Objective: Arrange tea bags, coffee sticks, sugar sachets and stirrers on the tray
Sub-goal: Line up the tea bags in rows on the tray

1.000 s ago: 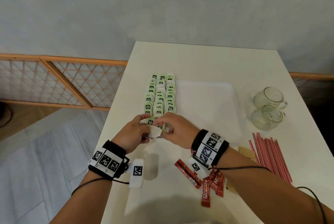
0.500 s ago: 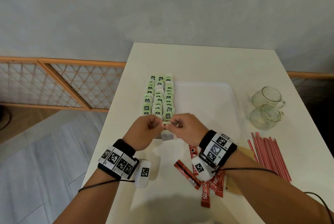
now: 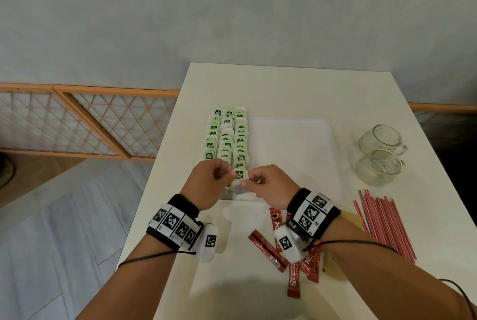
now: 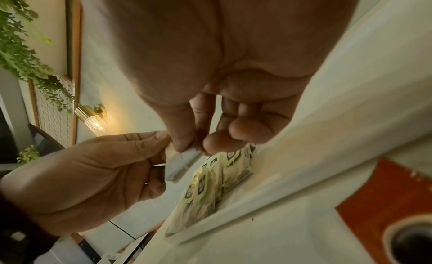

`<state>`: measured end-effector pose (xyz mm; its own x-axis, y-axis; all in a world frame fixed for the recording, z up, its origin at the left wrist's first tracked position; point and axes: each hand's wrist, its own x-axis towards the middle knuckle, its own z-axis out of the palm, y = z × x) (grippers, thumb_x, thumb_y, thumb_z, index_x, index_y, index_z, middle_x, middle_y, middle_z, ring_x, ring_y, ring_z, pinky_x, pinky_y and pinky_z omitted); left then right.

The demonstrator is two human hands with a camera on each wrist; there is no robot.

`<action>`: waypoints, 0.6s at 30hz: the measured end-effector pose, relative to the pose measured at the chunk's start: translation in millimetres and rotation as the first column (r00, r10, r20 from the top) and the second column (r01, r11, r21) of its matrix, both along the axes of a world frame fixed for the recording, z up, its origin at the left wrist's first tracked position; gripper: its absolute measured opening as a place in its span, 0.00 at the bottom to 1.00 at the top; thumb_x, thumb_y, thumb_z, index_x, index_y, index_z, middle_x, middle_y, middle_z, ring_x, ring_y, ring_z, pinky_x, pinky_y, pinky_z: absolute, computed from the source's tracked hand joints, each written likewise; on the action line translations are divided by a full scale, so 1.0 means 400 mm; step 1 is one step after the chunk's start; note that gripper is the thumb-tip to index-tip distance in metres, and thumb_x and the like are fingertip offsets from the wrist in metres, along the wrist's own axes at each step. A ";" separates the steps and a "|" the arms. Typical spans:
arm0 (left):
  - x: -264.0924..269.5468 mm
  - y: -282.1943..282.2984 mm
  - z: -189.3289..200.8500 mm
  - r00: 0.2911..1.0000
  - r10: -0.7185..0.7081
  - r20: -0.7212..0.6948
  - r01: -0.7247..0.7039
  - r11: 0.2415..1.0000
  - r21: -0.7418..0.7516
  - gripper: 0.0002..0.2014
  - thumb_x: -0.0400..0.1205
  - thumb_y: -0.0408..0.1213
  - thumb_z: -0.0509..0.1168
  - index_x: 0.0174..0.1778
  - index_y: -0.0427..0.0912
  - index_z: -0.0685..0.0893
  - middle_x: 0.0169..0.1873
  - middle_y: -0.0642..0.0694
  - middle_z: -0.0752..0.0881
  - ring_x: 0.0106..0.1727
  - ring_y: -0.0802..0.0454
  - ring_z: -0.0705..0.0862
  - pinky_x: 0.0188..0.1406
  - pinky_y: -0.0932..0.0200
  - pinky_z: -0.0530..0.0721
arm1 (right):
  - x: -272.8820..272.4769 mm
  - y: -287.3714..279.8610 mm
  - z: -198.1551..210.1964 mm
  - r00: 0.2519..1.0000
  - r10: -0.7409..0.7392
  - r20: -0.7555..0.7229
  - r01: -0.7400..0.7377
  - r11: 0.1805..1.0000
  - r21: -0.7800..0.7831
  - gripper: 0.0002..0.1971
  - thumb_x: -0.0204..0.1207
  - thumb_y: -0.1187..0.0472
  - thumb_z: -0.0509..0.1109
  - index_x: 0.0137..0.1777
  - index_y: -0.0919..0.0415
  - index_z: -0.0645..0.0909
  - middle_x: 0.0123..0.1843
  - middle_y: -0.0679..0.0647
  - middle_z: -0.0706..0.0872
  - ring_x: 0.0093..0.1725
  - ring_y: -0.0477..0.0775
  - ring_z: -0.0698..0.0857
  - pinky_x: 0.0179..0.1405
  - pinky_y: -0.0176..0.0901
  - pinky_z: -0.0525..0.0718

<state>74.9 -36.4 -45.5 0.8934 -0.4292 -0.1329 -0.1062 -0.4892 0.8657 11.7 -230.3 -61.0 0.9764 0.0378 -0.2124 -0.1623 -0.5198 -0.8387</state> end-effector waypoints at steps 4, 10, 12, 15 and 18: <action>0.000 0.010 0.000 0.997 -0.057 0.048 0.050 0.989 0.136 0.05 0.84 0.36 0.69 0.47 0.51 0.87 0.41 0.51 0.91 0.40 0.52 0.88 0.45 0.56 0.87 | 0.019 -0.015 -0.015 0.993 -0.112 0.028 0.115 0.987 -0.111 0.24 0.80 0.51 0.75 0.29 0.65 0.73 0.25 0.50 0.69 0.26 0.47 0.66 0.29 0.39 0.68; -0.022 0.017 0.003 0.940 -0.338 0.050 0.272 0.829 0.489 0.22 0.81 0.23 0.56 0.61 0.46 0.89 0.59 0.47 0.87 0.61 0.47 0.84 0.66 0.51 0.81 | 0.030 -0.001 -0.030 0.987 -0.058 -0.151 0.020 0.970 -0.241 0.26 0.78 0.49 0.78 0.22 0.54 0.71 0.20 0.45 0.68 0.21 0.44 0.68 0.27 0.37 0.71; -0.027 0.019 -0.007 0.935 -0.352 0.036 0.276 0.789 0.549 0.22 0.81 0.24 0.57 0.63 0.47 0.87 0.60 0.47 0.87 0.61 0.46 0.84 0.65 0.51 0.81 | 0.035 0.013 -0.030 0.984 -0.058 -0.170 0.009 0.962 -0.273 0.23 0.77 0.49 0.77 0.25 0.55 0.74 0.23 0.47 0.72 0.25 0.49 0.73 0.30 0.42 0.76; -0.032 0.023 -0.017 0.935 -0.347 0.069 0.249 0.785 0.568 0.18 0.82 0.28 0.58 0.59 0.47 0.88 0.55 0.49 0.86 0.57 0.47 0.83 0.61 0.52 0.82 | 0.040 0.036 -0.011 0.983 -0.066 -0.169 0.006 0.942 -0.334 0.17 0.77 0.48 0.77 0.31 0.54 0.79 0.31 0.50 0.83 0.34 0.52 0.83 0.38 0.46 0.83; -0.035 0.026 -0.017 0.925 -0.362 0.116 0.240 0.793 0.559 0.14 0.84 0.32 0.57 0.54 0.46 0.89 0.50 0.49 0.85 0.52 0.48 0.82 0.55 0.53 0.82 | 0.039 0.045 0.020 0.983 -0.043 -0.176 -0.022 0.936 -0.352 0.15 0.78 0.48 0.77 0.38 0.56 0.80 0.40 0.53 0.87 0.40 0.54 0.85 0.43 0.48 0.84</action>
